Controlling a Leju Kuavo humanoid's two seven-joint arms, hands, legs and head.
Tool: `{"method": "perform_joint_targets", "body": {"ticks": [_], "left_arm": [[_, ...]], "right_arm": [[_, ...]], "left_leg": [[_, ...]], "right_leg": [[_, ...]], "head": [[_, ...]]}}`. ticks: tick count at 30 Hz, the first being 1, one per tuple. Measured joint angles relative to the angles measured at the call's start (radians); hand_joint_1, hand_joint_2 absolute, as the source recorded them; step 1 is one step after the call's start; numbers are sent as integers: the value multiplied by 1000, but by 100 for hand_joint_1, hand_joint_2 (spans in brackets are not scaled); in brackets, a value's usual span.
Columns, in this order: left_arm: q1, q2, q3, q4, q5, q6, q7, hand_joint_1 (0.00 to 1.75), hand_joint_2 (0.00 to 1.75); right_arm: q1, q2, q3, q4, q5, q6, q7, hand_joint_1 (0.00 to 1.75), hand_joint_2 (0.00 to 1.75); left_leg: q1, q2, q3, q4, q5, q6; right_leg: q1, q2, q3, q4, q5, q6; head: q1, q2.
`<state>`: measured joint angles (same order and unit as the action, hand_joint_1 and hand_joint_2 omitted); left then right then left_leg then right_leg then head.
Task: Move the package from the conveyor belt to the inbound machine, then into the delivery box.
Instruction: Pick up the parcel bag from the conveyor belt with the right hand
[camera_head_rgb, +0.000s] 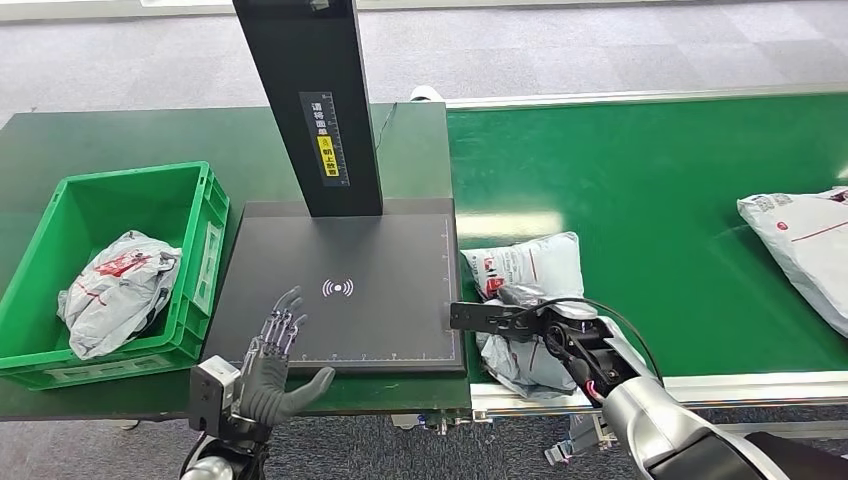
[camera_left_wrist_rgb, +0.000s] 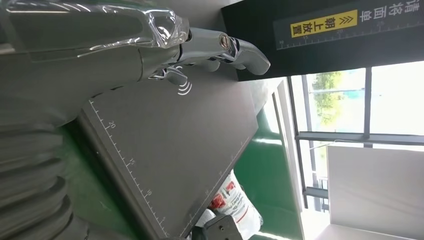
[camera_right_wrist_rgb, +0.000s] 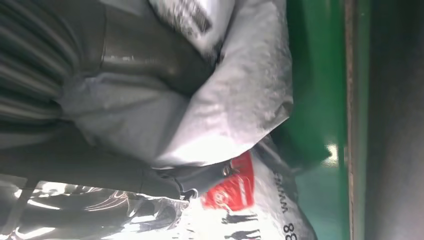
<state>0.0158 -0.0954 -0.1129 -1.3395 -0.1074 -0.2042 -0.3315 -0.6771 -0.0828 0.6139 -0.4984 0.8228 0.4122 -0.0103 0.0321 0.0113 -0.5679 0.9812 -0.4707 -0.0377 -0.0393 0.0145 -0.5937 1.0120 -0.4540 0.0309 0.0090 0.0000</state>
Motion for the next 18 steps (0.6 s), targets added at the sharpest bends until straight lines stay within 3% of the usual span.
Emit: {"method": "perform_joint_targets", "body": {"ticks": [6,18], "left_arm": [[1,3,1,0,2,3,0,0,175],[52,19,11,-45,13,6,-23,0,175]], "right_arm": [[0,5,7,1,-13,-27,-6,175,175],[12,16,-36,-85,-169,-260,-167,175,175]], "left_leg": [[0,0,0,0,0,0],[0,0,-3,0,0,0]], "right_leg": [[0,0,0,0,0,0],[0,0,-3,0,0,0]], "head": [[0,0],[0,0]]}}
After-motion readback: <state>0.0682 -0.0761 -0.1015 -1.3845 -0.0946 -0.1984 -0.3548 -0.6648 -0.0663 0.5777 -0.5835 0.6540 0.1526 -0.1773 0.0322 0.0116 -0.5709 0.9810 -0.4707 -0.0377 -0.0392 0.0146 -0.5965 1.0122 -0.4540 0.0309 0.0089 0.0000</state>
